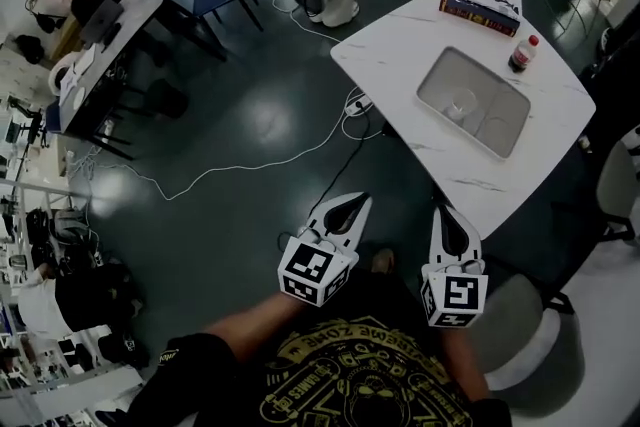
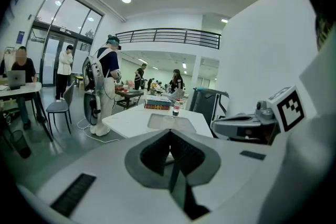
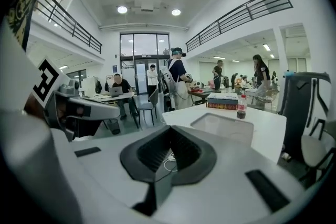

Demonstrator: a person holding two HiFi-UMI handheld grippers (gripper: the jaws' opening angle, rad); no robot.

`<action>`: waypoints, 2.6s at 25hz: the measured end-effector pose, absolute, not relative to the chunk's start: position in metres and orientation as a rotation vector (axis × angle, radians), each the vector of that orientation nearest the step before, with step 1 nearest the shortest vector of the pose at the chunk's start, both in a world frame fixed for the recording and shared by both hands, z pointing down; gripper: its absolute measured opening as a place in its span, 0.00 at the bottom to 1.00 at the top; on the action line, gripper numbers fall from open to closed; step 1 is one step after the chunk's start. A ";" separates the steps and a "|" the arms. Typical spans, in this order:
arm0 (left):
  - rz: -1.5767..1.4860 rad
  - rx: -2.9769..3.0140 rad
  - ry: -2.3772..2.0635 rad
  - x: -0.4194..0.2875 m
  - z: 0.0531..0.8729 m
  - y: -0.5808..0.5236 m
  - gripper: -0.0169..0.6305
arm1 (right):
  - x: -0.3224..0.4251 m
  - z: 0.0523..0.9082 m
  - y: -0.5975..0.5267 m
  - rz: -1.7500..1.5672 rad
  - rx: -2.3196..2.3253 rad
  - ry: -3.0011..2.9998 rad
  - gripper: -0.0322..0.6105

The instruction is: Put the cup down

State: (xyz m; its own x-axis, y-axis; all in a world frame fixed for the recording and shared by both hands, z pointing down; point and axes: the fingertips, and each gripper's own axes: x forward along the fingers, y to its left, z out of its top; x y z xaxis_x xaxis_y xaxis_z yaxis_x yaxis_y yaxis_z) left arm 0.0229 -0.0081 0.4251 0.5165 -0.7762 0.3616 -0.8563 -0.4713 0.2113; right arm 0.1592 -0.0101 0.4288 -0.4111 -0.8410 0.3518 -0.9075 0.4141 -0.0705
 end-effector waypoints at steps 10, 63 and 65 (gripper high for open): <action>0.220 2.326 -1.505 -0.060 0.411 0.009 0.04 | 0.096 0.406 0.006 0.290 1.464 -2.468 0.06; 0.277 2.570 -1.132 -0.067 0.424 -0.014 0.04 | 0.060 0.416 0.018 0.331 1.687 -2.181 0.06; 0.277 2.578 -1.149 -0.072 0.420 -0.021 0.04 | 0.055 0.415 0.006 0.319 1.696 -2.205 0.06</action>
